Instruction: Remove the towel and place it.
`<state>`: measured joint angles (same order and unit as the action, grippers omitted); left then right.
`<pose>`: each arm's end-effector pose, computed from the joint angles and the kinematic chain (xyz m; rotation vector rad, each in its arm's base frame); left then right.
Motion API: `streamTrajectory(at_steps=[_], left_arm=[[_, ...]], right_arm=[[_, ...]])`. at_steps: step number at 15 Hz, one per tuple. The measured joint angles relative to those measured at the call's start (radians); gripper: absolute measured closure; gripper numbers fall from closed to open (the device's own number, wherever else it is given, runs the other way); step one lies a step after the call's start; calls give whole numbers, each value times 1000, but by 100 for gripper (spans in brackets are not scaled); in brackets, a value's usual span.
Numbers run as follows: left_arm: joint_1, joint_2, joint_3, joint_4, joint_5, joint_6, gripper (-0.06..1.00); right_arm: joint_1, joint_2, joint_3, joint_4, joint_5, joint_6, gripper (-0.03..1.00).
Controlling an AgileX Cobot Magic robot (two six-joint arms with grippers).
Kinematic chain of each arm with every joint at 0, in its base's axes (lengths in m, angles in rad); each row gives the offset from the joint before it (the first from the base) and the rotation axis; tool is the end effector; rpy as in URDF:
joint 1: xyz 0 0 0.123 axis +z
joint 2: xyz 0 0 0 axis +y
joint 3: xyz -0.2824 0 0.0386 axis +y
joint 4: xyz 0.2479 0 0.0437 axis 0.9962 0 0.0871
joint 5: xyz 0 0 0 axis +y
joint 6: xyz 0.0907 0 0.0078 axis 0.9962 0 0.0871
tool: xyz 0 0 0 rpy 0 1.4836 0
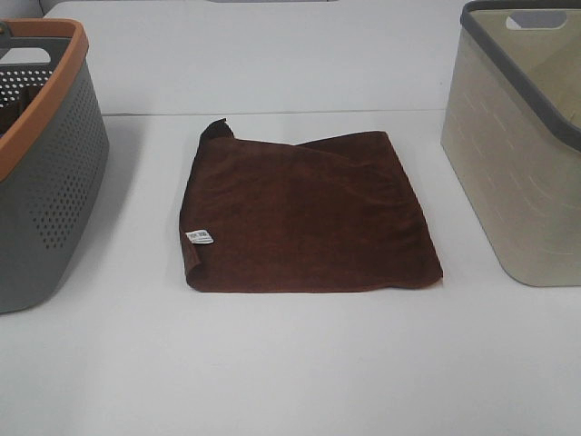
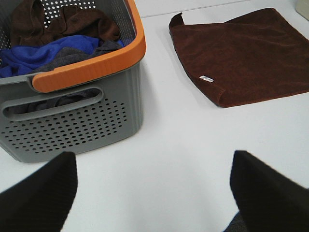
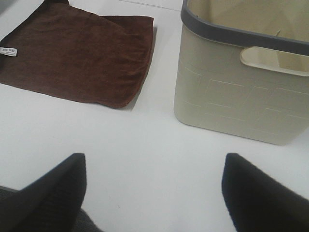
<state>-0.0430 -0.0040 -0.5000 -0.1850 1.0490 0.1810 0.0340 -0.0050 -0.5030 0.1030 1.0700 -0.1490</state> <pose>-0.0063 -0.0143 0.2792 0.2331 2.0040 -0.1332 -0.0069 0.0080 0.2776 -0.1923 2.0326 0.0513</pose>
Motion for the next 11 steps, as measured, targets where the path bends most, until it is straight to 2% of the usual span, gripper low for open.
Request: streamTrajectory(at_steps=[11], left_arm=[[0,0,0,1,0,0,13]], right_arm=[[2,0,0,0,0,0,22]])
